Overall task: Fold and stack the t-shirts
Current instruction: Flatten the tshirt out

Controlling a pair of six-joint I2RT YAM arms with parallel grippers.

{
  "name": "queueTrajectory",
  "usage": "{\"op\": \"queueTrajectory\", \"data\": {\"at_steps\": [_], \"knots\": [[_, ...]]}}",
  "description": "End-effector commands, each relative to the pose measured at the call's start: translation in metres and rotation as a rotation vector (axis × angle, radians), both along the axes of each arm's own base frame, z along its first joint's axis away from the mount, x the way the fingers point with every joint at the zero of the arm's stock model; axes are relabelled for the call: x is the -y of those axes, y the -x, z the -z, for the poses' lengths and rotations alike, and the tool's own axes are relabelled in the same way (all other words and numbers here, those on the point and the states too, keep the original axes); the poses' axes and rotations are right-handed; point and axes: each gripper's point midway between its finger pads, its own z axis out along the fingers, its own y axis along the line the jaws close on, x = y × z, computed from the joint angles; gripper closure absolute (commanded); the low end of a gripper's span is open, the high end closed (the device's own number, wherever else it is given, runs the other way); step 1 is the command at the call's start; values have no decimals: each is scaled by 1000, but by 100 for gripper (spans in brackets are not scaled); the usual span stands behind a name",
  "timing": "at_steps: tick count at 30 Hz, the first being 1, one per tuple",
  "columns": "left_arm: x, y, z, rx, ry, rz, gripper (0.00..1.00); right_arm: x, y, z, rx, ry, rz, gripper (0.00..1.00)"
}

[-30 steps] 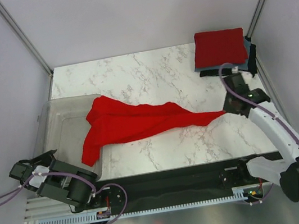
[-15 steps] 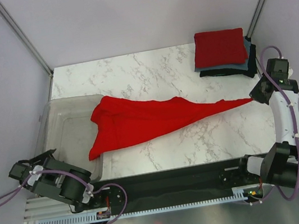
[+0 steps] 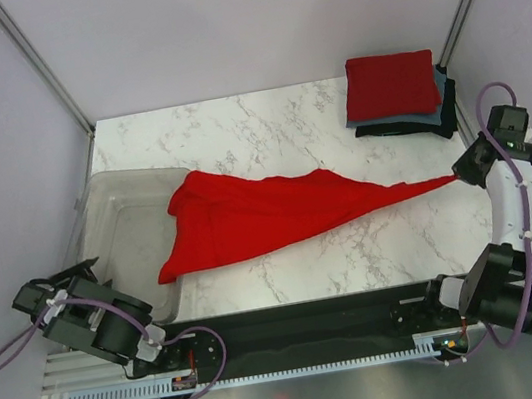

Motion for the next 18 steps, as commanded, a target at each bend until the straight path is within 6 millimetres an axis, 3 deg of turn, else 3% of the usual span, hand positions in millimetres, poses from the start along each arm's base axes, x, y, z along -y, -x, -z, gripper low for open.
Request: {"op": "queueTrajectory", "data": {"at_steps": [1, 2, 3, 4, 5, 7, 8, 10, 14, 17, 18], "knots": [[21, -27, -19, 78, 50, 105, 25, -16, -22, -19, 119, -49, -94, 100], [21, -36, -37, 104, -6, 137, 25, -32, -28, -19, 140, -70, -156, 100], [33, -48, -45, 104, -41, 194, 24, -43, -28, -18, 147, -81, -188, 100], [37, -54, -55, 112, -73, 225, 23, -54, -25, -8, 126, -92, -212, 100], [37, -66, -78, 138, -144, 260, 23, -75, -27, -4, 119, -99, -279, 100], [53, -71, -86, 65, -183, 342, 22, -96, -22, 11, 79, -125, -336, 100], [50, -78, -105, 73, -232, 360, 22, -115, -21, 15, 71, -135, -391, 100], [53, -73, -115, 23, -288, 376, 22, -133, -16, 21, 60, -145, -441, 100], [55, -74, -163, 66, -431, 427, 26, -170, -11, 23, 58, -165, -531, 100], [87, -73, -186, 86, -535, 557, 28, -188, -7, 18, 72, -160, -575, 100], [113, -76, -190, 117, -556, 639, 28, -193, -7, 17, 80, -166, -572, 100]]}}
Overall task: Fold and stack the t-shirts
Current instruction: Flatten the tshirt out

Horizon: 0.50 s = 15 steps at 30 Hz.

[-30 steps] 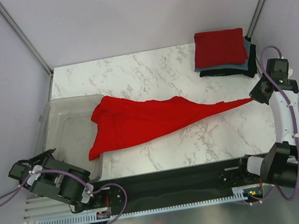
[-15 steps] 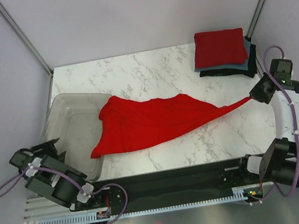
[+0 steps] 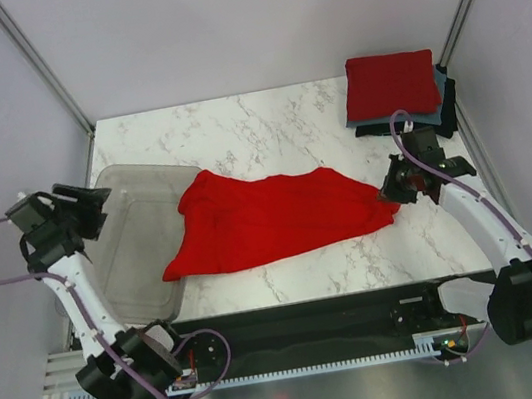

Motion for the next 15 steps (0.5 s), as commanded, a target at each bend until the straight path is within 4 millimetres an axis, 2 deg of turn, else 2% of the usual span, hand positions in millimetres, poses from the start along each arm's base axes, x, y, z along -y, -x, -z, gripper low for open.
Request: {"op": "queueTrajectory", "data": {"at_steps": [1, 2, 3, 5, 7, 8, 9, 10, 11, 15], "knots": [[58, 16, -23, 14, -149, 207, 29, -19, -7, -19, 86, -25, -6, 100], [71, 21, -17, -1, -161, 235, 30, -26, -5, -20, 88, -28, -27, 100], [99, 24, -15, -1, -170, 322, 31, -28, -5, -22, 92, -24, -26, 100], [135, 39, -4, -29, -206, 428, 33, -36, -2, -21, 92, -20, -46, 100], [155, 47, 8, -61, -230, 505, 35, -38, 2, -19, 92, -15, -43, 100], [159, 51, 21, -122, -245, 523, 35, -41, 3, -18, 94, -17, -50, 100], [181, 57, 29, -146, -263, 610, 36, -43, 6, -14, 88, -19, -47, 100], [189, 59, 33, -170, -282, 644, 36, -45, 6, -12, 93, -20, -50, 100], [200, 65, 50, -255, -323, 697, 36, -49, 8, -10, 87, -23, -61, 100], [223, 81, 78, -404, -426, 772, 37, -52, 13, -6, 77, -3, -79, 100]]}}
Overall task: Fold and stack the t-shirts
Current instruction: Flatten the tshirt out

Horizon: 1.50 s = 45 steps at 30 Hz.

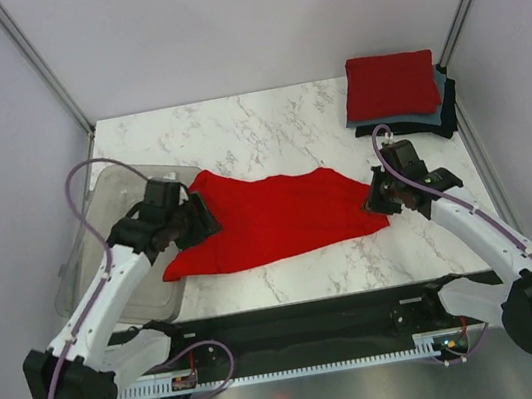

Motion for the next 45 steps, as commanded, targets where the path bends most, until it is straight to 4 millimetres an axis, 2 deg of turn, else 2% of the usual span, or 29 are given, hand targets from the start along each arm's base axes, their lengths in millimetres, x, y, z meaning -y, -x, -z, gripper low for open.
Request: {"op": "queueTrajectory", "data": {"at_steps": [1, 3, 6, 7, 10, 16, 28, 32, 35, 38, 39, 45], "knots": [[-8, 18, 32, -99, -208, 8, 37, 0, -3, -3, 34, 16, 20, 100], [6, 27, 45, -134, -246, 39, 38, 2, -1, -1, 33, 23, 23, 100], [13, 34, 62, -155, -324, 48, 39, 2, 2, 4, 21, 30, 18, 100], [11, 37, 72, -183, -359, 45, 39, 2, 2, 5, 20, 31, 16, 100], [6, 39, 83, -196, -415, 14, 40, 3, 3, 8, 14, 40, 9, 100], [1, 41, 99, -236, -467, 4, 41, 5, 5, 13, 3, 52, 7, 100], [13, 43, 125, -280, -453, 25, 43, 5, 4, 18, -6, 61, 1, 100], [17, 42, 128, -274, -442, 25, 47, 5, 4, 19, -9, 64, -3, 100], [17, 40, 128, -267, -442, 17, 53, 5, 4, 19, -8, 66, -4, 100], [18, 37, 124, -250, -439, 11, 64, 4, 3, 19, -6, 65, -5, 100], [18, 36, 122, -245, -436, 10, 72, 5, 3, 19, -8, 66, -5, 100], [23, 28, 106, -201, -411, 9, 98, 5, 3, 18, -7, 69, -9, 100]]}}
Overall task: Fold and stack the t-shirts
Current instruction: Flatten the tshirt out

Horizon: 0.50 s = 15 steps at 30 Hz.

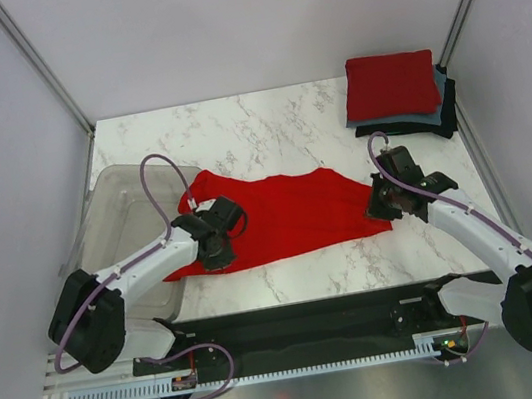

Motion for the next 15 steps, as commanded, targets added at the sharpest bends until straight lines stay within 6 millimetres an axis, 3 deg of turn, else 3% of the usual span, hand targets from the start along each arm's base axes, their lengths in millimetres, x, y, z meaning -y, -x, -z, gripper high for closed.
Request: {"op": "queueTrajectory", "data": {"at_steps": [1, 4, 5, 6, 7, 8, 9, 10, 11, 12, 13, 14, 15], "knots": [[12, -19, -25, 100, 56, -25, 98, 1, -6, -4, 31, 15, -7, 100], [16, -24, -57, 163, 112, -27, 98, 1, -6, -16, 47, 10, -6, 100], [15, -26, -70, 193, 120, -31, 98, 0, -10, -31, 84, -1, -7, 100], [15, -29, -100, 248, 154, -35, 98, -1, -12, -40, 101, -6, -7, 100], [14, -31, -117, 280, 166, -36, 98, -1, -11, -49, 108, -10, -7, 100], [10, -34, -136, 319, 167, -36, 98, -3, -18, -74, 163, -29, -7, 100], [14, -42, -176, 397, 213, -38, 98, -5, -19, -86, 179, -41, -8, 100], [7, -38, -196, 420, 210, -39, 98, -7, -22, -101, 207, -59, -13, 100], [0, -41, -217, 467, 200, -47, 98, -14, -30, -136, 278, -97, -26, 100], [-1, -46, -261, 556, 248, -61, 98, -16, -31, -152, 303, -112, -36, 100], [-7, -43, -276, 570, 237, -64, 98, -19, -35, -170, 333, -124, -50, 100], [-13, -44, -297, 620, 235, -69, 98, -22, -42, -217, 436, -153, -62, 100], [-15, -44, -338, 707, 293, -72, 98, -23, -41, -237, 473, -154, -77, 100]]}}
